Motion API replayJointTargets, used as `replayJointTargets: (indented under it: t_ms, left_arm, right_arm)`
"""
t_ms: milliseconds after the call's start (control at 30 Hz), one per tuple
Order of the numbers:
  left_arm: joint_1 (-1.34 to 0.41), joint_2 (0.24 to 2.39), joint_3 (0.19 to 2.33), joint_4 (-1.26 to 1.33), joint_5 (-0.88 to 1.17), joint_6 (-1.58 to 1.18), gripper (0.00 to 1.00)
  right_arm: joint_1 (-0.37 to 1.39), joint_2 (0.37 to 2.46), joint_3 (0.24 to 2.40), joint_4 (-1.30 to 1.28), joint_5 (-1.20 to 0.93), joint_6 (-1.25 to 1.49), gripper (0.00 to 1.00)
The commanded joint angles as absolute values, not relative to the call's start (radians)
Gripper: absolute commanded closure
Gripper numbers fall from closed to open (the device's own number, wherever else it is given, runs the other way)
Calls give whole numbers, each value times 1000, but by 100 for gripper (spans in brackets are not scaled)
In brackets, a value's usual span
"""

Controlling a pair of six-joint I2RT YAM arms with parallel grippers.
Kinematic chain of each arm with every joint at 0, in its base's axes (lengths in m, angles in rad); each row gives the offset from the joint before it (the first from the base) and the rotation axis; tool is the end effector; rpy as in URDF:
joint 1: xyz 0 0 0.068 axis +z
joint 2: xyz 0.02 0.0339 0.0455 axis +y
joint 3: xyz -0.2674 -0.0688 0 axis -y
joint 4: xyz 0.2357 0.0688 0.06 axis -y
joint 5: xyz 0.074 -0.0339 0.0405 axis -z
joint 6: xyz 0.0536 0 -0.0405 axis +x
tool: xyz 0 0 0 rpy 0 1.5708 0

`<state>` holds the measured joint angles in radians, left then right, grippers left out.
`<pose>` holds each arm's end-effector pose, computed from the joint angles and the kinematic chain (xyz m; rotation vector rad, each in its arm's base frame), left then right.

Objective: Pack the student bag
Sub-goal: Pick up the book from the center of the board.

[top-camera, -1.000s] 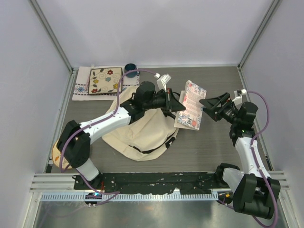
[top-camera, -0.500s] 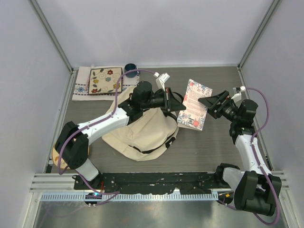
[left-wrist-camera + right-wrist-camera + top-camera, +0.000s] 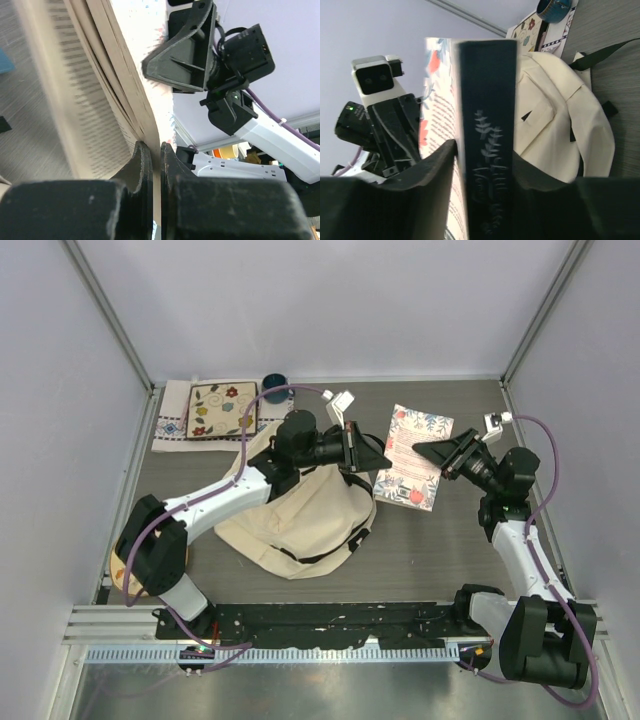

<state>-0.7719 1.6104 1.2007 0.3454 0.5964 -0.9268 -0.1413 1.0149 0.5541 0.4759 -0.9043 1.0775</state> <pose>0.2576 -0.2927 0.3342 0.3944 1.9145 -1.7037 0.2275 0.0102 0.2912 0.2642 1.7331 1.4018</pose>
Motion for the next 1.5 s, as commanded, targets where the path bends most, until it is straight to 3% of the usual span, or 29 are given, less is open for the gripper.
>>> replayJointTargets:
  t_ms: [0,33,67,167,267,367,900,1200,1333,1467]
  left_arm:
    - [-776,1569,1210,410,615,-885,100]
    - [-775,1565,1209,388,591,-873,94]
    - [-775,1551,1203,341,571,-850,67]
    - [-775,1523,1190,228,481,-798,27]
    - [-775,1487,1186,132,384,-730,9]
    - [-775,1460,1184,97,315,-700,0]
    - [-739,1445,1184,290,363,-733,0]
    - [-715,1424,1114,463,434,-795,2]
    - [-713,1428,1117,483,462,-798,19]
    - [-713,1427,1104,517,475,-811,46]
  right_arm:
    - [-135,1009,586,554,-910,1092,66]
    - [-135,1011,587,557,-908,1092,71]
    - [-135,1009,588,557,-907,1092,77]
    - [-135,1006,591,566,-908,1097,88]
    - [-135,1005,592,595,-923,1118,94]
    - [-132,1005,584,676,-946,1178,98]
    - [0,1072,591,975,-1025,1356,99]
    - [69,1178,578,1270,-1069,1529,99]
    - [75,1218,580,1368,-1071,1585,99]
    - [81,1236,583,1370,-1081,1583,99]
